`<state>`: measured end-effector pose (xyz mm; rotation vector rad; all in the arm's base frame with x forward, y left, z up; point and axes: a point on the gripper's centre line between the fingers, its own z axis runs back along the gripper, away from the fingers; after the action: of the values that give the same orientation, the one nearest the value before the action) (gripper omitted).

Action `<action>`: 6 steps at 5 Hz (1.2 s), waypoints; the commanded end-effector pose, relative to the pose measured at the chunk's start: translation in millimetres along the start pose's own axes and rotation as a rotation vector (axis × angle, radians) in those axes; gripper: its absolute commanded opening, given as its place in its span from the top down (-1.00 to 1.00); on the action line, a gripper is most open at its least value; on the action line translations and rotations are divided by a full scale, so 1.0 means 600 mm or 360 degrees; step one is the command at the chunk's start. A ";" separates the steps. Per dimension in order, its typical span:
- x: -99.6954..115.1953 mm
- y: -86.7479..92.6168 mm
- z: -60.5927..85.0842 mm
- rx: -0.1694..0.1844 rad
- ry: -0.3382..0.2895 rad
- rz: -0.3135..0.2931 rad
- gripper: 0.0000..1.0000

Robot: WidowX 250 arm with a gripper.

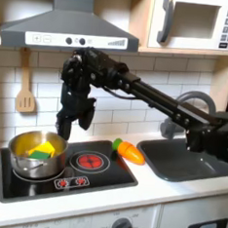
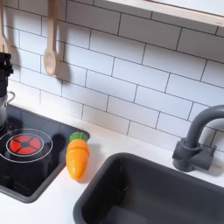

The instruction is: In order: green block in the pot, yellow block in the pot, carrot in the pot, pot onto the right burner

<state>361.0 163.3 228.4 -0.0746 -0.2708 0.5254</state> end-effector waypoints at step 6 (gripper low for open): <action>-0.059 -0.142 -0.026 -0.0014 0.0046 -0.0232 -1.00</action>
<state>378.4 72.9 216.2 -0.0687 -0.2504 0.3851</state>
